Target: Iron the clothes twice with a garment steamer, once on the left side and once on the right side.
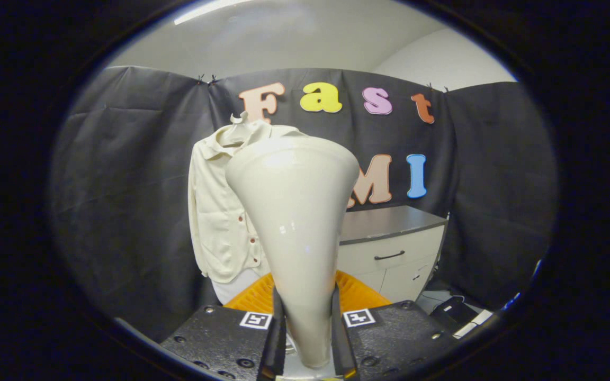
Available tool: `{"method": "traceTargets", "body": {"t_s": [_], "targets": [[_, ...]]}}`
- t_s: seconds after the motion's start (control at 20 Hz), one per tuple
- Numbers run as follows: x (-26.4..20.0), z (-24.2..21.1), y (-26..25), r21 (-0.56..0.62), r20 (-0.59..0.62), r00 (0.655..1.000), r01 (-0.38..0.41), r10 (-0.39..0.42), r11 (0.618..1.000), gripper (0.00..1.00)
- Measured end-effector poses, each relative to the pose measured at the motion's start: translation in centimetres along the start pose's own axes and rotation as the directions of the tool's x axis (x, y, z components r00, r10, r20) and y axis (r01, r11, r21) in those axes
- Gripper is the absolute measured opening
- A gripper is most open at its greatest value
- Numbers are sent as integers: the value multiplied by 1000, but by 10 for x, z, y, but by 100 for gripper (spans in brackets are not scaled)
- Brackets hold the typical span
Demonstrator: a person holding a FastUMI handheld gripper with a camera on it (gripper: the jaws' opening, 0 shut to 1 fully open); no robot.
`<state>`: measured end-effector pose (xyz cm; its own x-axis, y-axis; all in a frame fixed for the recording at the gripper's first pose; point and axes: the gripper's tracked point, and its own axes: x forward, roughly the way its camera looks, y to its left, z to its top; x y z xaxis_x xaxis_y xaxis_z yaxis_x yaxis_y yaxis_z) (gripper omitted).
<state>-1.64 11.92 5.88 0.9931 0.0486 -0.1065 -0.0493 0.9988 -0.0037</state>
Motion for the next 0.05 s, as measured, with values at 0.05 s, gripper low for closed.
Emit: {"method": "traceTargets", "body": {"t_s": [0.05], "targets": [[0,2,-1,-1,1,1000,-1,1,1000,35]]}}
